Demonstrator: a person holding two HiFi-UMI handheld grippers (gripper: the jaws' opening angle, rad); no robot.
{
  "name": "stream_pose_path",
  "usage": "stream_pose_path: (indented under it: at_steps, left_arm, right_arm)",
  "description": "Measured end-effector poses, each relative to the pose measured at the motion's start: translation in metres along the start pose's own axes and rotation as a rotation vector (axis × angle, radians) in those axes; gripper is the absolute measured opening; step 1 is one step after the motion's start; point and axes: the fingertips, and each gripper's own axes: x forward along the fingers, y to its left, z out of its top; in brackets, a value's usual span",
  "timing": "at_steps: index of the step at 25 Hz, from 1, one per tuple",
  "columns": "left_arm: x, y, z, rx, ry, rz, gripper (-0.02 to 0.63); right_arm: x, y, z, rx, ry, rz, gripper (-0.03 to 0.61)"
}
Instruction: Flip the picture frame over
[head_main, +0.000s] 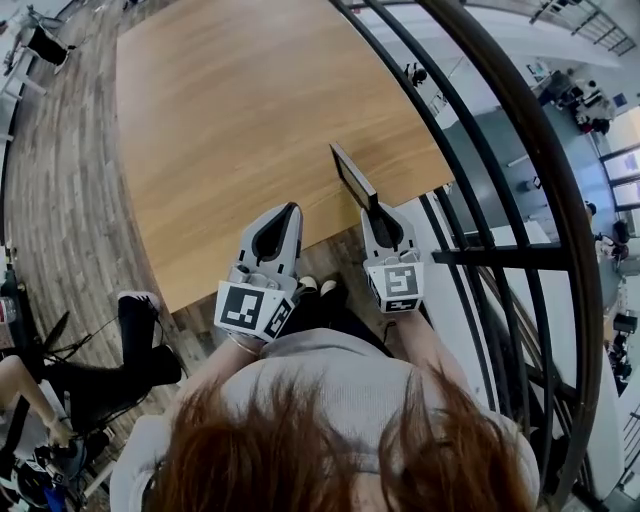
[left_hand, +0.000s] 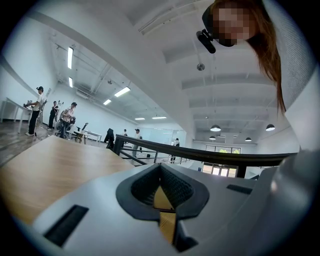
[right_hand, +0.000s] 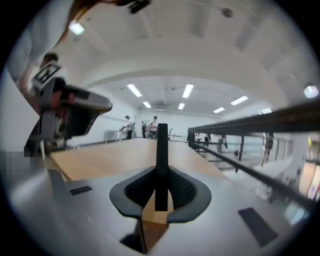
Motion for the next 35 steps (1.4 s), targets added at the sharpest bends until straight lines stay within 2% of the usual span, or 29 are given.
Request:
stream_pose_path:
  at_steps: [4, 7, 9, 11, 16, 20, 29, 35]
  left_arm:
    - [-0.002, 0.003, 0.001, 0.003, 0.001, 0.005, 0.006]
    - [-0.004, 0.004, 0.001, 0.005, 0.001, 0.009, 0.006]
    - [-0.004, 0.004, 0.001, 0.005, 0.002, 0.009, 0.006]
    - [-0.005, 0.005, 0.000, 0.003, 0.004, 0.009, 0.006]
    - [-0.005, 0.004, -0.002, 0.003, 0.010, 0.006, 0.006]
    - [-0.006, 0.005, -0.002, 0.004, 0.012, 0.001, 0.006]
    - [-0.007, 0.010, 0.001, -0.030, -0.001, 0.020, 0.006]
    - [-0.008, 0.014, 0.000, -0.036, 0.005, 0.033, 0.006]
  right_arm:
    - [0.001, 0.028, 0.000, -0.572, 0.008, 0.124, 0.086]
    - [-0.005, 0.043, -0.017, -0.922, 0.000, 0.206, 0.086]
    - [-0.009, 0.050, -0.028, -1.074, -0.015, 0.241, 0.086]
    - [-0.012, 0.054, -0.039, -1.165, -0.019, 0.263, 0.086]
    - [-0.008, 0.055, -0.077, -1.399, 0.064, 0.323, 0.086]
    - [-0.004, 0.057, -0.091, -1.467, 0.127, 0.343, 0.087]
    - [0.001, 0.061, -0.115, -1.441, 0.221, 0.417, 0.087]
    - [0.004, 0.059, -0.127, -1.427, 0.254, 0.409, 0.089]
